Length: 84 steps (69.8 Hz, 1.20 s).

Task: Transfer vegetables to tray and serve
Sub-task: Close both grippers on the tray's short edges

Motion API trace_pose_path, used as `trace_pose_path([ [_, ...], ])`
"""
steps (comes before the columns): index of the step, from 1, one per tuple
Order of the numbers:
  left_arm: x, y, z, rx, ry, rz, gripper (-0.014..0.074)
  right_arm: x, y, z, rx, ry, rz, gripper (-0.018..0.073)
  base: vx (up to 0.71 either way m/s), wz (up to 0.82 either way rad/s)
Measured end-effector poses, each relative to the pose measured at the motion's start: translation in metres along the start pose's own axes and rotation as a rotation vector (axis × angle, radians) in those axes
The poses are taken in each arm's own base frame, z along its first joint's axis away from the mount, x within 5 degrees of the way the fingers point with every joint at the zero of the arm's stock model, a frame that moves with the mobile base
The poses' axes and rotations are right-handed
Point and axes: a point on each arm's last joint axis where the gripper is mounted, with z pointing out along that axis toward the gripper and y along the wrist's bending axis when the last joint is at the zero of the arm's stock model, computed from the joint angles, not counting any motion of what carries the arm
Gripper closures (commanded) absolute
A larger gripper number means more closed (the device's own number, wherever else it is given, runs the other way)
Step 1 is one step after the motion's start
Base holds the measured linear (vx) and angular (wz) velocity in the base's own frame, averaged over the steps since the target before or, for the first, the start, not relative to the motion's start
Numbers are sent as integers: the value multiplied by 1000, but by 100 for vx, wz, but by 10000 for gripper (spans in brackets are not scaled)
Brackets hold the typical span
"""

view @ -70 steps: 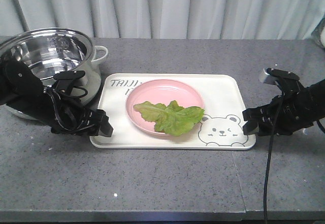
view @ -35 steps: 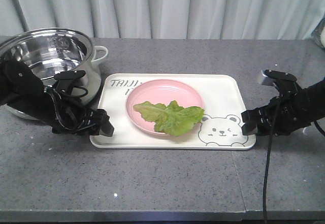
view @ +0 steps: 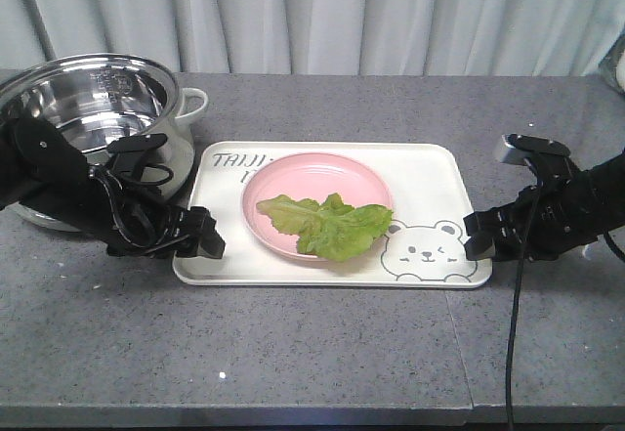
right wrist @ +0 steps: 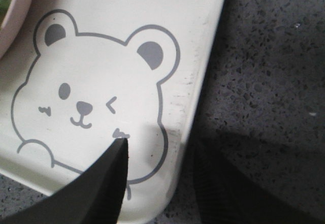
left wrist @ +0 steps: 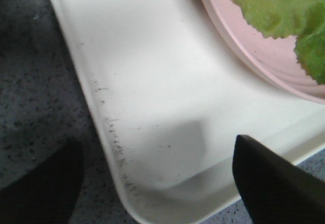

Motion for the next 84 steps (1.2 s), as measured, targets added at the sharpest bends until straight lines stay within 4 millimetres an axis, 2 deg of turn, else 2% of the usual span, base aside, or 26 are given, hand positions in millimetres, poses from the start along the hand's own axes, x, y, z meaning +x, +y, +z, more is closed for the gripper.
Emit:
trace_pose_path([
  [32,0,-2,4,-5,1,11,150,-1,0,0,3,-6,0,260,0,0],
  [56,0,-2,4,-10,4,18,153,-2,-1,0,16,-25,-3,260,0,0],
  [71,1,-2,4,-10,5,18,153,-1,-5,8,12,-5,10,262,0,0],
  [84,1,-2,4,-10,5,18,157,-1,-5,9,9,-4,10,305,0,0],
])
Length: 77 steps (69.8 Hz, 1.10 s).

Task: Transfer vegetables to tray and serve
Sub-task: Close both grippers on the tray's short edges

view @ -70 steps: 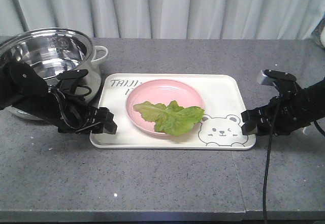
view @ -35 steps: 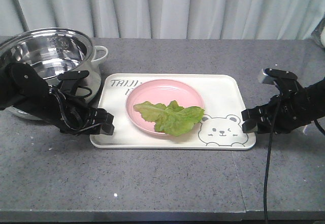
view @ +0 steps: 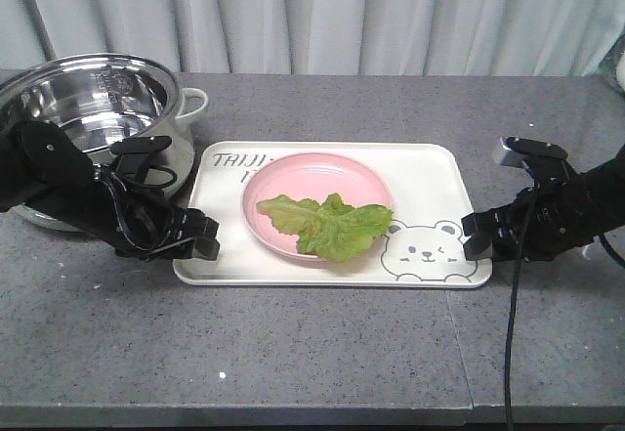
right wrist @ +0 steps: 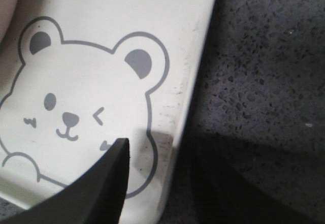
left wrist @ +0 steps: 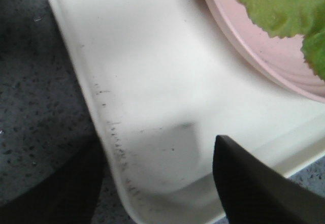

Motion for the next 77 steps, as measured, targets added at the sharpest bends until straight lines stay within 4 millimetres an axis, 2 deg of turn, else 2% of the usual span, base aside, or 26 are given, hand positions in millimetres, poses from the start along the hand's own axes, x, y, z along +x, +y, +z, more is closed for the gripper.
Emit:
trace_pose_path([
  [11,0,0,0,-1,0,1,216,1,1,0,-7,11,-10,367,0,0],
  [46,2,3,1,-29,21,41,606,1,-5,-1,26,10,-31,548,0,0],
  [52,2,3,1,-29,21,35,604,1,-6,-1,26,8,-21,571,0,0],
  [77,2,1,-5,-25,15,24,603,1,-5,-3,15,6,-7,564,0,0],
])
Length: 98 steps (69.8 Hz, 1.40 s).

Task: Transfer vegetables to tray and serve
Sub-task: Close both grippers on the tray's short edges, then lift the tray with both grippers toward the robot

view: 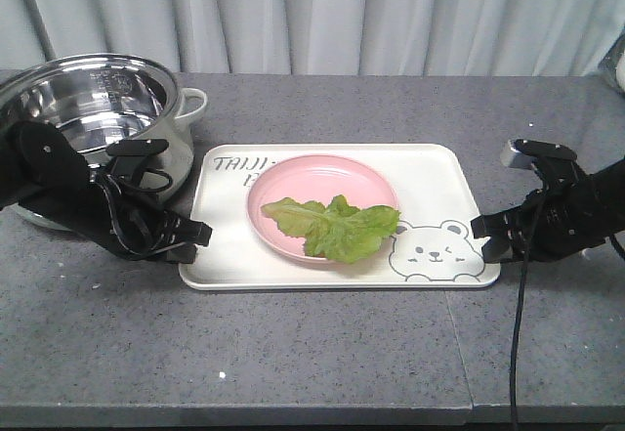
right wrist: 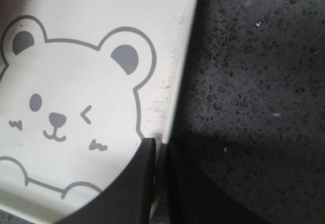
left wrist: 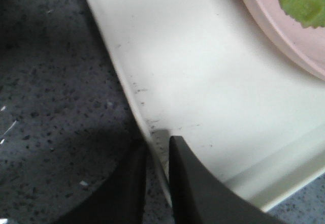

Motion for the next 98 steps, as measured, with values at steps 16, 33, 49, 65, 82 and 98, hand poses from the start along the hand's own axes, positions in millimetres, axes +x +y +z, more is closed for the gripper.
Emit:
trace_pose_path([
  [16,-1,-6,-22,5,-34,13,603,-1,11,-24,-13,-37,2,564,0,0],
  [33,2,-13,-43,7,-49,39,603,4,28,-60,-17,-87,-8,564,0,0],
  [49,15,-19,-59,7,-59,45,603,36,37,-70,-19,-88,19,564,0,0],
  [65,54,-21,-66,16,-33,14,603,73,42,-70,-35,-56,49,564,0,0],
  [82,85,-29,-91,21,-88,21,603,90,52,-82,-59,-52,36,564,0,0],
  [98,110,-34,-107,27,-120,25,603,100,64,-104,-78,-84,2,564,0,0],
])
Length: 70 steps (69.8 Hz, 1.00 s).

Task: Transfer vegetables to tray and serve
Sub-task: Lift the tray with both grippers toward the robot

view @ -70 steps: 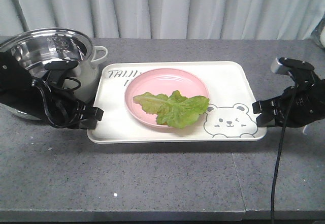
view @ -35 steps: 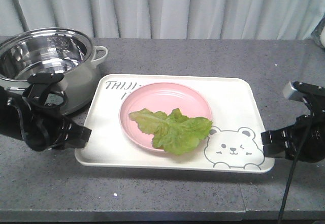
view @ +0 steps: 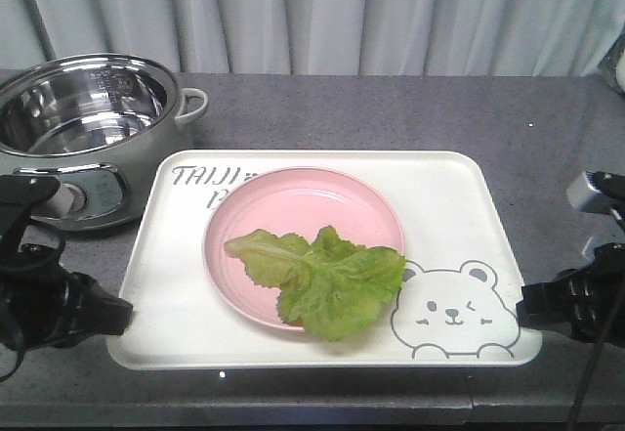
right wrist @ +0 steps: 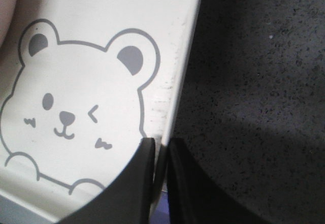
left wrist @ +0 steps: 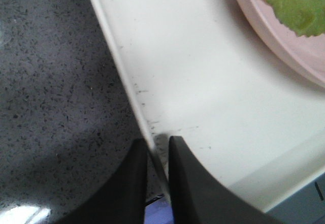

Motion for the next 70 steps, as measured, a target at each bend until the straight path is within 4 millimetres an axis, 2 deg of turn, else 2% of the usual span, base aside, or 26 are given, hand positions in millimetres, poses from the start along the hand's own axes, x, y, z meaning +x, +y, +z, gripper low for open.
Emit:
trace_pose_path([
  [19,4,-6,-16,3,-58,22,603,5,7,-13,0,-30,-21,564,0,0],
  [70,4,-6,-16,4,-54,21,603,6,8,-13,-1,-24,-22,562,0,0],
])
